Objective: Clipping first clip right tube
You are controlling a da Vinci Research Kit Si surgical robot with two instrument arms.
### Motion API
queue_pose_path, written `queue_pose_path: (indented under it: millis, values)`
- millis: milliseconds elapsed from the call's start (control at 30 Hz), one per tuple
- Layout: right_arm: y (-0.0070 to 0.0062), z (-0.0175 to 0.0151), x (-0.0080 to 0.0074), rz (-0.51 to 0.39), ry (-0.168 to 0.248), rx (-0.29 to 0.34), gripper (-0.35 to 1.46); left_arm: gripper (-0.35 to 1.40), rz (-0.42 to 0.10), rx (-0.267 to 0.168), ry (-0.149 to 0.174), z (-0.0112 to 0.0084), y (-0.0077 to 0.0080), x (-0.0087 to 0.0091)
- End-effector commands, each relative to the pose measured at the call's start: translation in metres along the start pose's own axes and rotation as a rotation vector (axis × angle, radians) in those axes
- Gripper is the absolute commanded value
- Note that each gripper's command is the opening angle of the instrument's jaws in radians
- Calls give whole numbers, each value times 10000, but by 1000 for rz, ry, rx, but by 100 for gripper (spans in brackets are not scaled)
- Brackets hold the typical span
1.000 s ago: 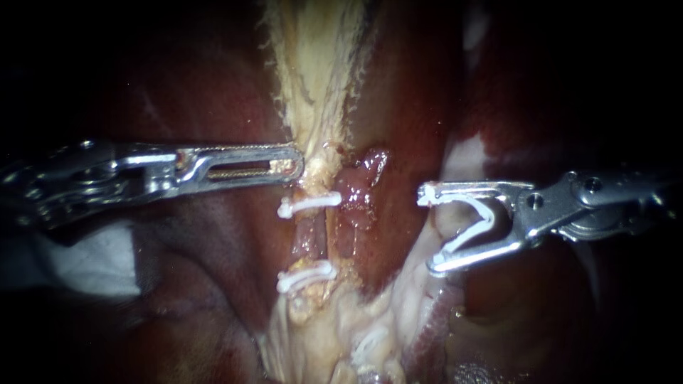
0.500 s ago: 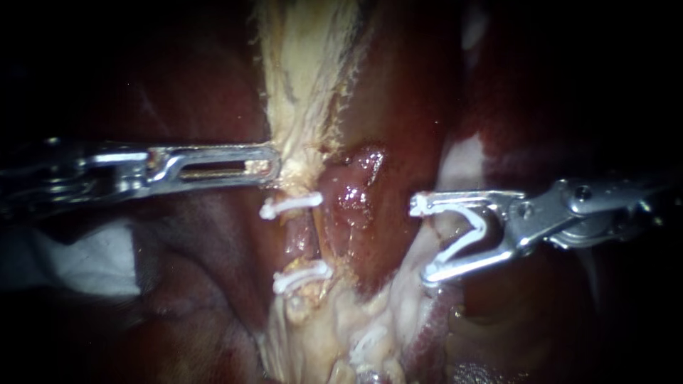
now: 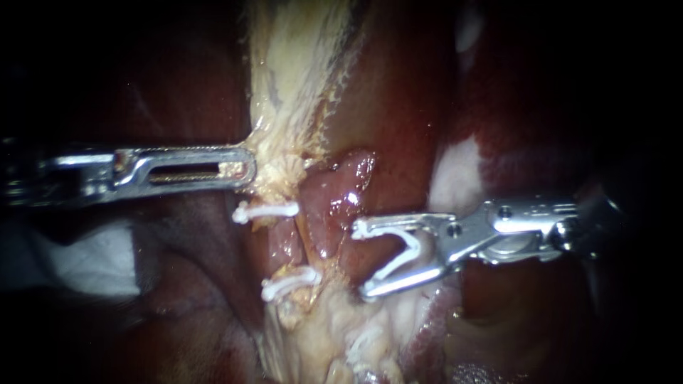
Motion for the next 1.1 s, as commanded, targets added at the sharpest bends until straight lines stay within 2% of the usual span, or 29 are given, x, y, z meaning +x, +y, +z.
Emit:
queue_pose_path:
  millis: [33, 233, 633, 1100]
  values:
    - [2, 5, -2, 6, -1, 3, 58, -35, 0, -2, 0, 0, -1, 0]
    - [17, 29, -13, 9, -4, 13, 58, -35, -3, -1, -6, -3, -9, -1]
    - [37, 41, -23, 22, -6, 17, 58, -35, -5, -3, -10, -7, -20, -2]
    - [44, 70, -32, 26, -13, 49, 58, -35, -7, 1, -14, -9, -25, -3]
